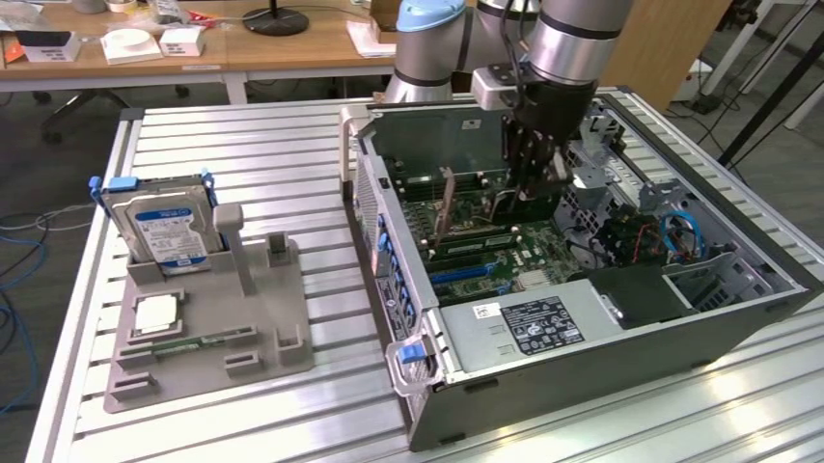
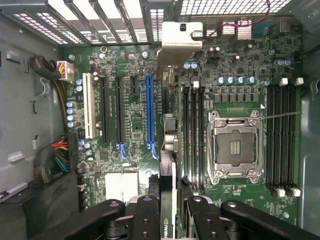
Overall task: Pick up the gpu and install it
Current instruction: 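Insert the gpu into the slot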
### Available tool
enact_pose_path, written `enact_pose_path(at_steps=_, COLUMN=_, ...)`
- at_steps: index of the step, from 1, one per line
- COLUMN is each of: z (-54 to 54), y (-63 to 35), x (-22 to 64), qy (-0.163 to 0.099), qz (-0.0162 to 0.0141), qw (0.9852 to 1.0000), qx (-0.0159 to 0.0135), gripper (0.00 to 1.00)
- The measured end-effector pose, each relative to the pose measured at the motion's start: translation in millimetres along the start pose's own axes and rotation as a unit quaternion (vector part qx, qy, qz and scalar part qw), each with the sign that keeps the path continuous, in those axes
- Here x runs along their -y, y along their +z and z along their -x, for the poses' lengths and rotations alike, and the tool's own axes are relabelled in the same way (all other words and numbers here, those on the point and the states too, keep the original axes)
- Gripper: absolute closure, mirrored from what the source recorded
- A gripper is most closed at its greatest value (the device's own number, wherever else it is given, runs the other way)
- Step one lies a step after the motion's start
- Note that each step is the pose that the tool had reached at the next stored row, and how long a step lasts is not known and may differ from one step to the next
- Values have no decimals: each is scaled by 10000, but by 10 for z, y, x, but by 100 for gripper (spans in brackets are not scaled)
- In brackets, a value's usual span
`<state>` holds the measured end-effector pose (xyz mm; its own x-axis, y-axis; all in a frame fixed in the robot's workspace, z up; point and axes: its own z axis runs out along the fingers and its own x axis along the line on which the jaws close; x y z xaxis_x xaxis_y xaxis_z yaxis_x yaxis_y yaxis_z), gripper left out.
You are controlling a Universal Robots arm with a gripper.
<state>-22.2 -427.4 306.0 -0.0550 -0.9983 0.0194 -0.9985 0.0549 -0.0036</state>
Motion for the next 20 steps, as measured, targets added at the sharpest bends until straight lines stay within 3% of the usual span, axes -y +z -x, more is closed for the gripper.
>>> enact_pose_path(at_steps=20, z=-164, y=29, x=-13, qy=-41, qz=-1, qw=10000, qx=0, gripper=74)
